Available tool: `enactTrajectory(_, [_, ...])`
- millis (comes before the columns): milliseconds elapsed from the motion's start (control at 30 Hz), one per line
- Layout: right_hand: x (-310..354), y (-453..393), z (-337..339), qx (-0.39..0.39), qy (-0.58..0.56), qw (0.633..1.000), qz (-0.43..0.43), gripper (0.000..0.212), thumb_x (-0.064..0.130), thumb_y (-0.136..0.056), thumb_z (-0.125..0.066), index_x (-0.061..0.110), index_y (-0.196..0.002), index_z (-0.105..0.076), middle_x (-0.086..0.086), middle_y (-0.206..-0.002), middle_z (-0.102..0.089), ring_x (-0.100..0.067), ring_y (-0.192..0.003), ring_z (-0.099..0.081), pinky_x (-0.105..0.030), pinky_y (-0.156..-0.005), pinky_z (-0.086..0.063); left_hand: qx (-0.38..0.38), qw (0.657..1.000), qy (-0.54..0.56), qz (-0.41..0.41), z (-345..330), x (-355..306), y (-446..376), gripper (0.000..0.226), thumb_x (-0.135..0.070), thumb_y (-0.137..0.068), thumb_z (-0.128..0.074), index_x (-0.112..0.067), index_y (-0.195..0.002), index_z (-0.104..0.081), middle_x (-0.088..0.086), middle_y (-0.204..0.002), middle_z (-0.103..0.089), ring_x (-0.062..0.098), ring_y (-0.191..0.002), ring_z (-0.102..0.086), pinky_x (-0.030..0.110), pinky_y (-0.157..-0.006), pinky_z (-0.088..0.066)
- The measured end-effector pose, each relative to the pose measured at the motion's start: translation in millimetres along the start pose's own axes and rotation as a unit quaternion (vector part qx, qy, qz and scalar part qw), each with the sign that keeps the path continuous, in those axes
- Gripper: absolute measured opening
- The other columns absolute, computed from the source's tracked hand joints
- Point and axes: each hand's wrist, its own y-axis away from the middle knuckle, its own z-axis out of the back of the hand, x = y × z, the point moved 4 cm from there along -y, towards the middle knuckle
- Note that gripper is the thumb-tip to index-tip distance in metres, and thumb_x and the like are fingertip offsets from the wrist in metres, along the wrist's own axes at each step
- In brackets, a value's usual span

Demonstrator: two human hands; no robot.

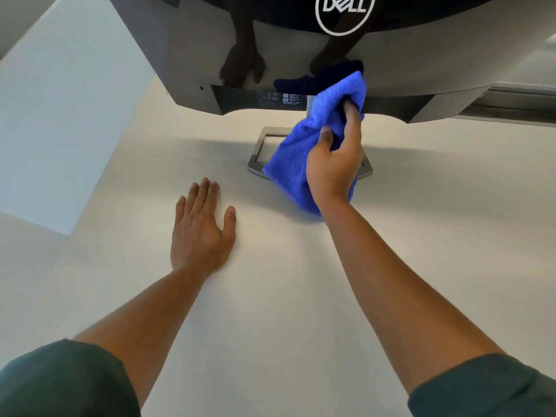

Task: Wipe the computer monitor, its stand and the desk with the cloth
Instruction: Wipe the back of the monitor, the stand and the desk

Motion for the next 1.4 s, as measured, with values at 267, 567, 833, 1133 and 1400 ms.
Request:
enactTrajectory(267, [-25, 25, 14, 0.089, 0.072, 0.992, -0.051, 0.039, 0.0, -0.095, -0.05, 0.01, -0.133, -0.052, 0.011, -0.115, -0.057, -0.005, -0.108, -0.054, -0.007, -0.094, -0.038, -0.002, 1.0, -0.006, 0.002, -1, 1, 0, 0.064, -0.048, -0.101, -0.029, -0.016, -0.157, -0.023, -0.002, -0.165, -0.015, 0.013, -0.153, -0.007, 0.036, -0.124, -0.006])
enactTrajectory(567, [-29, 30, 16, 0.155, 0.132, 0.979, 0.028, 0.042, 0.002, -0.095, -0.047, 0.006, -0.136, -0.05, -0.015, -0.12, -0.057, -0.023, -0.105, -0.055, -0.029, -0.094, -0.046, -0.004, 1.0, -0.001, -0.001, 1, 0, 0, 0.068, -0.052, -0.099, -0.024, -0.015, -0.157, -0.025, -0.001, -0.165, -0.017, 0.014, -0.153, -0.008, 0.037, -0.124, -0.007])
enactTrajectory(833, [-62, 21, 56, 0.215, 0.276, 0.93, 0.113, 0.024, 0.014, -0.097, -0.051, 0.018, -0.116, -0.065, 0.004, -0.107, -0.063, 0.003, -0.1, -0.053, -0.03, -0.094, -0.044, -0.002, 1.0, 0.0, -0.002, 0, 1, 1, 0.063, -0.047, -0.102, -0.03, -0.016, -0.156, -0.026, -0.001, -0.165, -0.018, 0.014, -0.153, -0.008, 0.037, -0.124, -0.006])
enactTrajectory(1133, [-67, -20, 69, 0.206, 0.462, 0.857, 0.094, 0.043, 0.007, -0.092, -0.054, 0.011, -0.135, -0.053, -0.009, -0.144, -0.046, -0.035, -0.14, -0.03, -0.043, -0.117, -0.021, -0.007, 1.0, -0.001, -0.004, 0, 1, 0, 0.068, -0.052, -0.098, -0.023, -0.017, -0.156, -0.026, 0.0, -0.165, -0.019, 0.014, -0.152, -0.009, 0.036, -0.124, -0.007])
enactTrajectory(1400, [-66, 26, 52, 0.315, 0.462, 0.824, 0.09, 0.055, 0.024, -0.095, -0.046, 0.013, -0.147, -0.034, -0.01, -0.153, -0.033, -0.035, -0.145, -0.017, -0.047, -0.118, -0.018, -0.01, 1.0, 0.002, -0.003, 0, 2, 0, 0.067, -0.052, -0.098, -0.025, -0.017, -0.156, -0.027, -0.001, -0.164, -0.02, 0.013, -0.152, -0.009, 0.036, -0.124, -0.006])
